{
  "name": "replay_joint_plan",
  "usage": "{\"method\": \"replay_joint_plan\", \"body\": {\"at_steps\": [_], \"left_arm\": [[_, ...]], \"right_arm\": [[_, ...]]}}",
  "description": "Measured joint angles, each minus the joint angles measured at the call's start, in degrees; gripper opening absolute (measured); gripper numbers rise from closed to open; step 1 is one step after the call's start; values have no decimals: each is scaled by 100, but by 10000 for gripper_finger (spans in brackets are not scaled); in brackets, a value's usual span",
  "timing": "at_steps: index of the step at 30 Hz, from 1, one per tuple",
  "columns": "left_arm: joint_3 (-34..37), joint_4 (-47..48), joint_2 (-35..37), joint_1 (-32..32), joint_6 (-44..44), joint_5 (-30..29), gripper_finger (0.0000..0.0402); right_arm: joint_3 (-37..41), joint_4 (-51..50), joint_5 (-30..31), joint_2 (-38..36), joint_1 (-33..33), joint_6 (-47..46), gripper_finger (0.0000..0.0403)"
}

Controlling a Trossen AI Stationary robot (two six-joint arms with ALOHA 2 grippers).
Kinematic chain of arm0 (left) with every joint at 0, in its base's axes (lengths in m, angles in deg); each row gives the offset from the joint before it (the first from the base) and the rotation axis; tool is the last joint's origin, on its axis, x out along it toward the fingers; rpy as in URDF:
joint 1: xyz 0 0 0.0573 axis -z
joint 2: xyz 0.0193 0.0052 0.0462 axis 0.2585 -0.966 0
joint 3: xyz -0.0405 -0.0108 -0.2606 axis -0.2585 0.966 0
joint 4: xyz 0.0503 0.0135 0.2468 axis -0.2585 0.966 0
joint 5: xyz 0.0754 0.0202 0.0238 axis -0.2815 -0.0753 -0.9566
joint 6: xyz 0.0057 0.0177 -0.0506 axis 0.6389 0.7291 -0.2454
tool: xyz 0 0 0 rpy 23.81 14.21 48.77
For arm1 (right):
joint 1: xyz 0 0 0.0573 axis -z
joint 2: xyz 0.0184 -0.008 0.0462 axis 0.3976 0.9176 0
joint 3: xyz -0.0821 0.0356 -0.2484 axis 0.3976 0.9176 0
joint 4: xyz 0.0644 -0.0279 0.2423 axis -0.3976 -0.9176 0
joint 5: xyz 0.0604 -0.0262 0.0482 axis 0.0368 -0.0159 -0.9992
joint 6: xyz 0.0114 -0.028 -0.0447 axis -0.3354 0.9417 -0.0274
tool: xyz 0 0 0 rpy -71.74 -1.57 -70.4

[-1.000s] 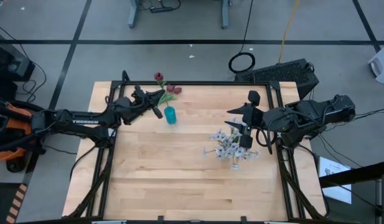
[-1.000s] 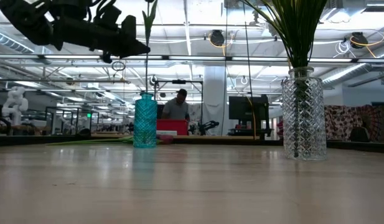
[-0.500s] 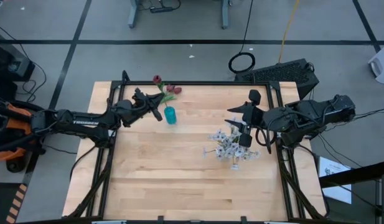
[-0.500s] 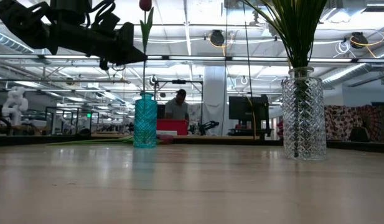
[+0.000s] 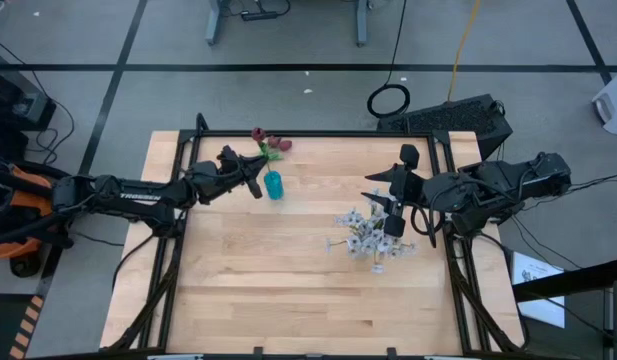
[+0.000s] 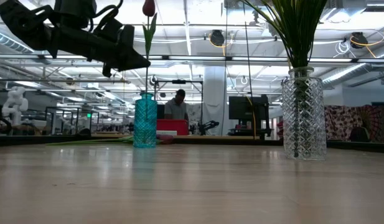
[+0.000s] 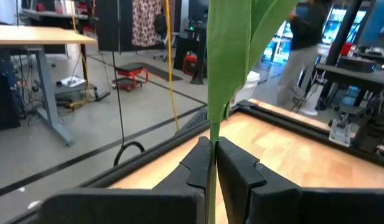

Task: Sort flowers into vase by color
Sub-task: Put the red tulip into the blue vase

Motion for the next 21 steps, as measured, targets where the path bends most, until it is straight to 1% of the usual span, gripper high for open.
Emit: {"method": "replay_joint_plan", "body": {"at_steps": [9, 15, 21], "left_arm": [[0, 4, -341, 0, -115, 55, 29], [0, 58, -355, 4, -218, 226, 29], [0, 407, -353, 4, -380, 297, 29]], "right_arm": [[0, 1, -8, 0, 0, 1, 160], [0, -1, -16, 0, 0, 2, 160], [0, -1, -22, 0, 0, 2, 160]]}}
